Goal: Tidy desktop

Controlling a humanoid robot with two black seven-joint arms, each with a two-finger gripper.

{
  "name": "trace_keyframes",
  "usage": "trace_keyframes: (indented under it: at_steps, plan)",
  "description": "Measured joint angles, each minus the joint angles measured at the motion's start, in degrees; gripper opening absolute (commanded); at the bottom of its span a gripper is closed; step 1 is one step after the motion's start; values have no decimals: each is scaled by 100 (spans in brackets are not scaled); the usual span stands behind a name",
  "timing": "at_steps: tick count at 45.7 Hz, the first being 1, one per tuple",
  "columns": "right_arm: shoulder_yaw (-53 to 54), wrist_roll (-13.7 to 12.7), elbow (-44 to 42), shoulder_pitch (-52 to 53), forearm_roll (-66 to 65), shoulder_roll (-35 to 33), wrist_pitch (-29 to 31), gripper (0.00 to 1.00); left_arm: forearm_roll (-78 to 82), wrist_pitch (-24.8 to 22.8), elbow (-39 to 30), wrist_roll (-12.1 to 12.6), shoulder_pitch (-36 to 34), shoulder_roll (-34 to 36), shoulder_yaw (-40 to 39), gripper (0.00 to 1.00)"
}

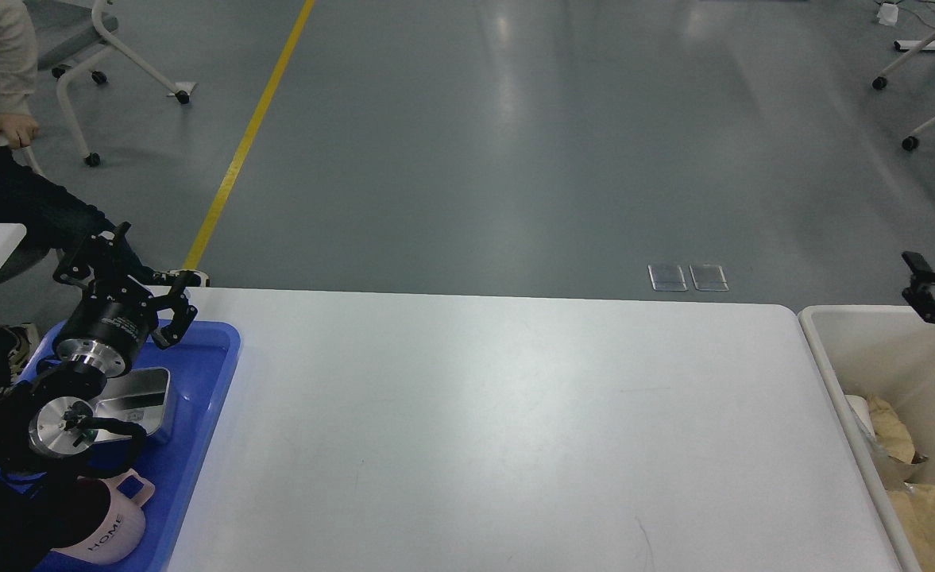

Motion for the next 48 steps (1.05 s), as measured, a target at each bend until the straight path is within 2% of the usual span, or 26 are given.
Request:
trace_keyframes:
  at_steps: [10,19,24,30,39,48]
  plan:
    - [247,-77,971,-248,1107,444,-19,100,-413,-96,-49,3,10,-494,-98,96]
    - [676,-63,2783,-1086,1583,523,-399,100,-437,-52,-604,3,229,-524,-230,96]
    - [1158,-38,3477,-1644,1601,624,-502,100,-443,-28,-949,10,380,-482,-390,96]
    - [1399,-38,3648,-2107,1575,669,-307,100,-444,-29,-1055,11,486,-472,-490,96]
    - [1573,-44,3653,-2773,1542,645,441,100,-430,-53,-1067,-14,607,-470,-641,96]
    - [1666,-39,3624,-2948,1500,634,598,100,-437,-71,-1067,66,628,-457,-889,96]
